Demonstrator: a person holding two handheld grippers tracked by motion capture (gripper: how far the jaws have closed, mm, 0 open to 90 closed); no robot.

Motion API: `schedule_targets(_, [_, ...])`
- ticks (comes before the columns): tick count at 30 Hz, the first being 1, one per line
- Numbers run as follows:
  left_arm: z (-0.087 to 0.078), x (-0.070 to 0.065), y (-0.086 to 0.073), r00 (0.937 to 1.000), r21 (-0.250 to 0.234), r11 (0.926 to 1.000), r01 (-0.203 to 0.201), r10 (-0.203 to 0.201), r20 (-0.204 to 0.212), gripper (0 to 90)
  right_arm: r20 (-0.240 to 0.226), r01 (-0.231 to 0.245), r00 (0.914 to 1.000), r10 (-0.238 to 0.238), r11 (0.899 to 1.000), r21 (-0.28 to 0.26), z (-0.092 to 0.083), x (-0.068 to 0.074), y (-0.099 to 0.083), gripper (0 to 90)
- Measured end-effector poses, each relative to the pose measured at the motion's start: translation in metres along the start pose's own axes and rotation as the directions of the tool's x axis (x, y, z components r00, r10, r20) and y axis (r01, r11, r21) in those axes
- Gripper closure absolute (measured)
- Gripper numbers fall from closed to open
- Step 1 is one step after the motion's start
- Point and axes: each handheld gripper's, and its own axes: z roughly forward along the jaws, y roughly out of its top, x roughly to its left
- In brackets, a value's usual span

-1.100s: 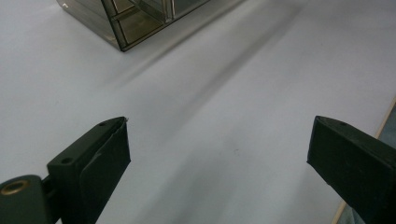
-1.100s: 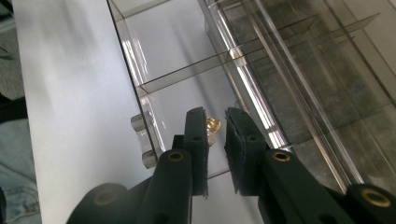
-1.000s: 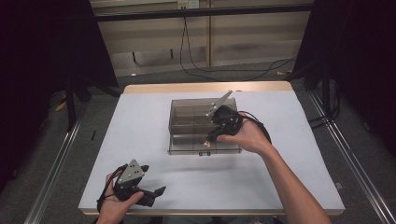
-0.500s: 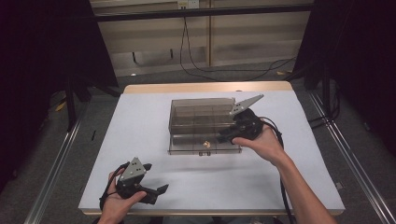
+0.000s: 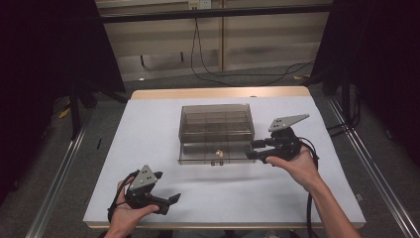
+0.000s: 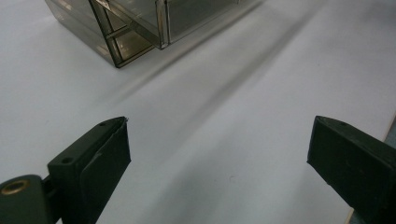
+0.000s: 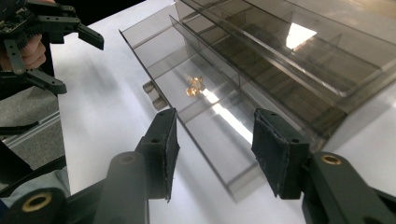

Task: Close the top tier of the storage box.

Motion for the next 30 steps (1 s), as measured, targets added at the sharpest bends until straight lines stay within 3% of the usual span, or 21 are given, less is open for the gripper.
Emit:
schedule_targets(3, [0.003,0.0,0.006,0.9999,-0.014,0.9999,0.007,-0.007,-0.007,6.0,0.017,-0.005,0.9998,0.005,1.0,0.013,-0.004,0.001,-0.009,49.2])
schedule_targets(6, [0.008,-0.002,0.013,0.9997,-0.012,0.9998,-0.018,0.018,-0.016,6.2,0.027,-0.015,0.9995,0.014,1.0,0.013,-0.007,0.001,-0.018,47.7])
schedule_targets(13, [0.01,-0.004,0.019,0.9996,-0.004,0.9996,-0.029,0.029,0.0,8.1,0.041,-0.04,0.9984,0.04,0.999,0.003,-0.016,0.008,-0.041,43.2])
schedule_targets(16, [0.012,-0.007,0.024,0.9983,0.0,0.9983,-0.058,0.058,0.008,12.1,0.033,-0.058,0.9977,0.059,0.998,-0.007,-0.016,0.012,-0.055,41.1])
schedule_targets(25, [0.022,-0.016,0.038,0.9962,-0.023,0.9983,-0.054,0.056,0.067,20.3,0.027,-0.097,0.995,0.096,0.995,0.018,-0.013,0.022,-0.084,39.6])
schedule_targets(30, [0.027,-0.019,0.044,0.9927,-0.022,0.9964,-0.082,0.084,0.087,25.1,0.017,-0.119,0.9928,0.119,0.993,0.021,-0.019,0.026,-0.096,39.6])
